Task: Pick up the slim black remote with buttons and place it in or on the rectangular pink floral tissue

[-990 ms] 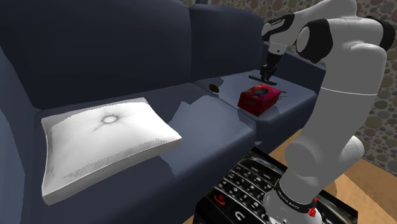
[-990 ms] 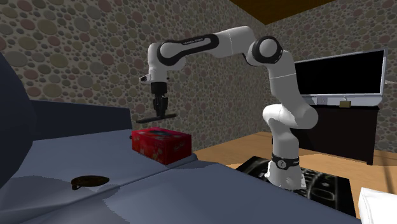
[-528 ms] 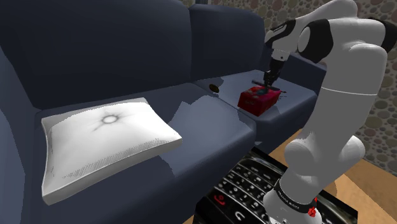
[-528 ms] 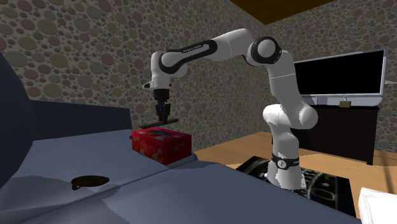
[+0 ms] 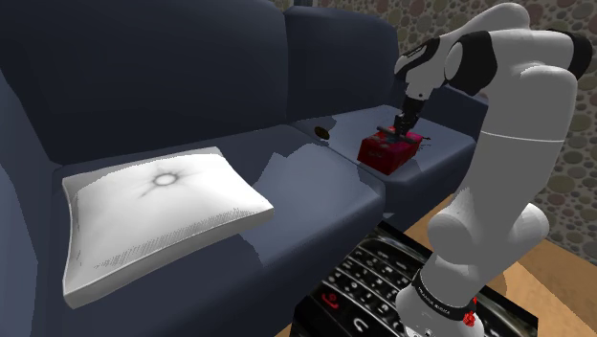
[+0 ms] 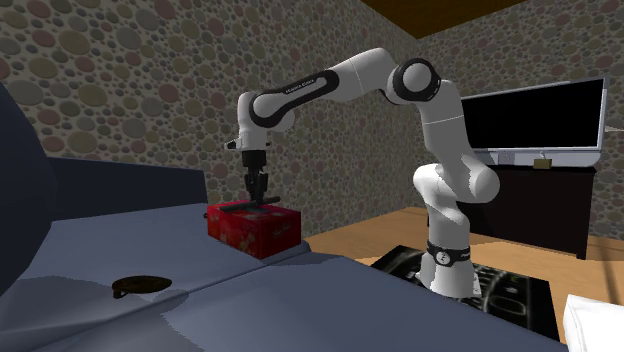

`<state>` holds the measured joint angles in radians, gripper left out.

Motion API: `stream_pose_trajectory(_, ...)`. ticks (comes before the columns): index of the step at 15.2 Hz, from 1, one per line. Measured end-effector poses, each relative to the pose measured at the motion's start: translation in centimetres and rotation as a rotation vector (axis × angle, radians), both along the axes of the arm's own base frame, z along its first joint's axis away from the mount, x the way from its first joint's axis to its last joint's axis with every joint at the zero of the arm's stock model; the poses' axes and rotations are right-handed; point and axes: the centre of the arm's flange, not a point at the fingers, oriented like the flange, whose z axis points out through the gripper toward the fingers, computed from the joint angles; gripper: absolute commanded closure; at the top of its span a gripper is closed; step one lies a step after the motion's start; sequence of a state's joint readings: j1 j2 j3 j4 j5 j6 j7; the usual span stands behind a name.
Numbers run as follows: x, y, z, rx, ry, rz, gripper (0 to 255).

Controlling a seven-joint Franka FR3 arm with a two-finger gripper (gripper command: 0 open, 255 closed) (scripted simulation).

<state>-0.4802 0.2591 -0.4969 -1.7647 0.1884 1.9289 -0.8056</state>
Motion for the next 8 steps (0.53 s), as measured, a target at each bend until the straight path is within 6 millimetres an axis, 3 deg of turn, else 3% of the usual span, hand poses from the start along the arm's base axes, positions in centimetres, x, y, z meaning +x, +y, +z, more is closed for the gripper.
stream_pose_trajectory(4,-0.01,-0.01,-0.10,0.000,0.000,0.000,255)
stream_pose_trajectory(5,-0.01,-0.01,-0.11,0.000,0.000,0.000,0)
stream_pose_trajectory(8,-0.02,-0.01,-0.13,0.000,0.001,0.000,0)
